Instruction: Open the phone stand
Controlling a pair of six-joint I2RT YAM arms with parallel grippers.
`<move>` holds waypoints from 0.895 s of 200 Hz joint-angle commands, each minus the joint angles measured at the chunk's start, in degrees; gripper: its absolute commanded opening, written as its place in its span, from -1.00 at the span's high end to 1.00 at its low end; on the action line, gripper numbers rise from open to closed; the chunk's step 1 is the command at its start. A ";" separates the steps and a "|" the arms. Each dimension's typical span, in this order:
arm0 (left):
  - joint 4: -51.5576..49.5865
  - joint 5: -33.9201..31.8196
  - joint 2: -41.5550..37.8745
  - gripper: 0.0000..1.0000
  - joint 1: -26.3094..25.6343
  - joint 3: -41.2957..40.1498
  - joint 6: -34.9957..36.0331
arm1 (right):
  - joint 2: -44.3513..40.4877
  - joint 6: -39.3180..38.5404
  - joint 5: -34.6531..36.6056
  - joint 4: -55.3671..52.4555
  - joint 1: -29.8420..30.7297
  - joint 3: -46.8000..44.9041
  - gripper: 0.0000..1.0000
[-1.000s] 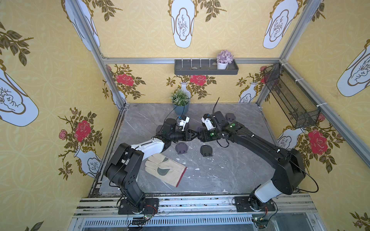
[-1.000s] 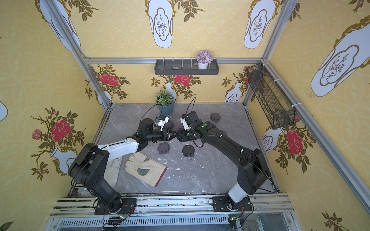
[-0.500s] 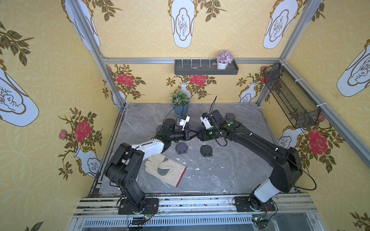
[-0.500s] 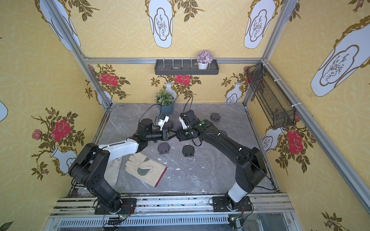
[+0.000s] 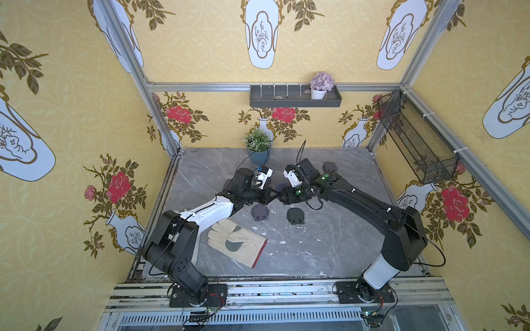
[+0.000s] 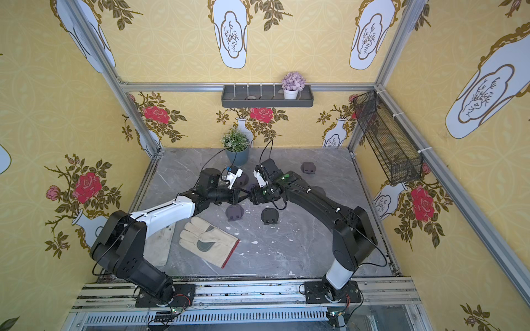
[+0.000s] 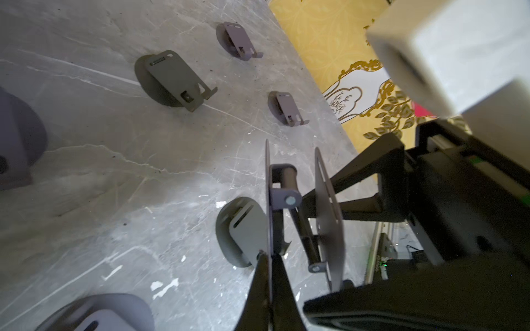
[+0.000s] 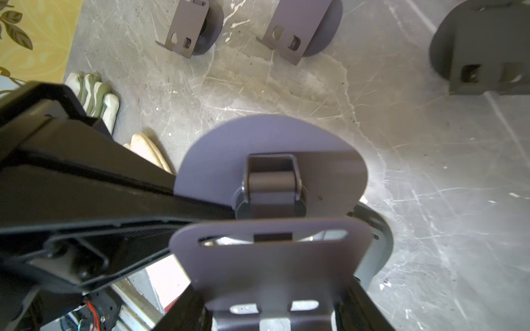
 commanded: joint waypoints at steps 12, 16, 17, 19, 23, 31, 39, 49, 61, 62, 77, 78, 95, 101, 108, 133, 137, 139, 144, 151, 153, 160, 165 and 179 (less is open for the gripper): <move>-8.03 -12.74 -1.30 1.00 0.19 -0.77 10.75 | 0.83 1.32 -3.84 -0.24 0.28 0.14 0.21; -8.28 -13.86 -1.59 1.00 0.17 -0.85 11.41 | 0.90 1.44 -4.08 -0.50 0.27 0.31 0.21; -8.36 -14.23 -1.66 1.00 0.19 -0.88 11.54 | 1.00 1.48 -4.19 -0.54 0.28 0.36 0.21; -8.51 -14.78 -1.84 1.00 0.16 -0.90 11.81 | 1.07 1.46 -4.27 -0.61 0.28 0.37 0.21; -8.72 -16.21 -2.16 1.00 0.19 -1.07 12.30 | 1.22 1.36 -4.50 -0.87 0.33 0.62 0.21; -8.96 -18.79 -2.83 1.00 0.19 -1.53 13.34 | 1.46 1.31 -5.11 -1.33 0.28 1.05 0.21; -9.14 -21.25 -3.56 1.00 0.15 -1.84 14.48 | 1.70 1.29 -5.26 -2.11 0.35 1.72 0.21; -9.14 -23.98 -4.53 1.00 0.15 -2.53 15.84 | 1.86 1.29 -5.63 -2.92 0.33 2.46 0.21; -8.76 -26.76 -5.76 1.00 0.19 -3.53 17.47 | 2.14 1.17 -5.96 -3.96 0.37 3.41 0.21; -8.73 -26.97 -5.85 1.00 0.20 -3.62 17.56 | 2.22 1.20 -6.00 -4.03 0.37 3.45 0.21; -7.98 -29.36 -7.40 1.00 0.18 -4.95 19.10 | 2.80 1.04 -6.61 -5.76 0.45 4.96 0.21; -7.90 -29.45 -7.46 1.00 0.20 -5.04 19.21 | 2.86 1.00 -6.64 -5.85 0.45 5.06 0.21; -7.47 -31.92 -8.64 1.00 0.17 -6.12 20.74 | 3.66 0.79 -7.09 -7.92 0.63 6.76 0.21; -7.34 -32.79 -8.81 1.00 0.18 -6.37 21.12 | 3.98 0.72 -7.11 -8.49 0.71 7.44 0.21; -7.18 -33.69 -9.01 1.00 0.16 -6.68 21.24 | 4.33 0.76 -6.98 -9.37 0.89 8.19 0.21; -6.26 -35.65 -9.86 1.00 0.21 -7.75 21.58 | 4.93 0.50 -7.10 -11.86 1.16 10.48 0.21; -6.12 -35.70 -9.94 1.00 0.21 -7.84 21.59 | 5.04 0.46 -7.10 -12.17 1.16 10.74 0.21; -6.08 -35.66 -10.04 1.00 0.16 -7.91 21.55 | 5.16 0.42 -7.16 -12.32 1.26 10.87 0.21; -5.98 -35.63 -10.11 1.00 0.20 -7.94 21.60 | 5.32 0.32 -7.14 -12.65 1.29 11.21 0.21; -5.98 -35.53 -10.18 1.00 0.14 -7.94 21.39 | 5.56 0.17 -7.13 -13.21 1.44 11.58 0.21; -5.98 -35.53 -10.19 1.00 0.13 -7.89 21.29 | 5.66 0.15 -7.11 -13.27 1.43 11.68 0.21; -5.98 -35.29 -10.26 1.00 0.16 -7.72 20.89 | 5.86 0.07 -7.12 -13.43 1.64 11.91 0.21; -5.89 -35.15 -10.25 1.00 0.18 -7.60 20.59 | 5.97 0.01 -7.11 -13.34 1.68 11.88 0.21; -5.98 -33.69 -10.19 1.00 0.19 -6.92 18.71 | 6.27 0.15 -6.93 -13.25 1.95 11.91 0.20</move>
